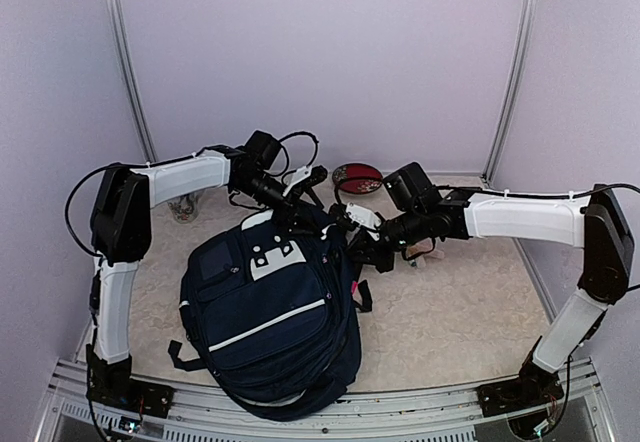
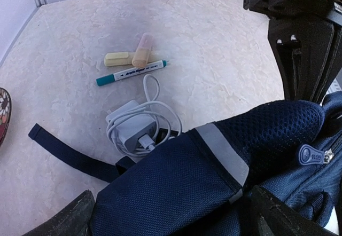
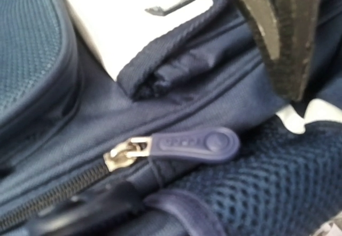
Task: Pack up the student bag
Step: Hold the student bag at the center of the board, then zip the student bag into the largest pocket of the bag, then hold the largest pocket of the student bag, then zip the student bag into the largest pocket of the bag, then hold the largest pocket of the student bag, then zip the student bag into the largest pocket of the bag.
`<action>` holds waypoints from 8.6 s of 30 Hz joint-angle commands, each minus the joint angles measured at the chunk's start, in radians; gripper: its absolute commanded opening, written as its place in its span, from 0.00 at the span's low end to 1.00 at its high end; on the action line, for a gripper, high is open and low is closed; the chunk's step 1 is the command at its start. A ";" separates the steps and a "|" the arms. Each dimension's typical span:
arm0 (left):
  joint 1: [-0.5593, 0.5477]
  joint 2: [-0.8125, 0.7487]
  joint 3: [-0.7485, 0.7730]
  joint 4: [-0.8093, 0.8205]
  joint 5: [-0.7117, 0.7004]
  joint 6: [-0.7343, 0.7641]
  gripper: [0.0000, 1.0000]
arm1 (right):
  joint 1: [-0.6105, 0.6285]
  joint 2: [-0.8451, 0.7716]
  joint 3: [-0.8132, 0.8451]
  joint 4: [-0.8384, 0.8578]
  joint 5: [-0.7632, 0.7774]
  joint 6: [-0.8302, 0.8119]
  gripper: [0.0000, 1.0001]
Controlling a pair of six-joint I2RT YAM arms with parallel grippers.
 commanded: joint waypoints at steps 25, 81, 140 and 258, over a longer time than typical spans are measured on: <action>-0.002 -0.441 -0.510 0.569 -0.541 -0.112 0.00 | 0.082 -0.207 -0.122 -0.011 0.270 0.096 0.00; -0.131 -1.465 -1.018 0.620 -0.346 -0.617 0.79 | 0.176 -0.284 0.310 0.246 0.610 -0.432 0.00; -0.222 -0.693 -0.363 0.405 -0.541 -0.362 0.00 | 0.224 -0.457 0.022 0.411 0.724 -0.473 0.00; -0.290 -0.937 -0.341 0.454 -0.945 -0.426 0.00 | 0.176 -0.729 -0.307 0.538 0.964 -0.396 0.00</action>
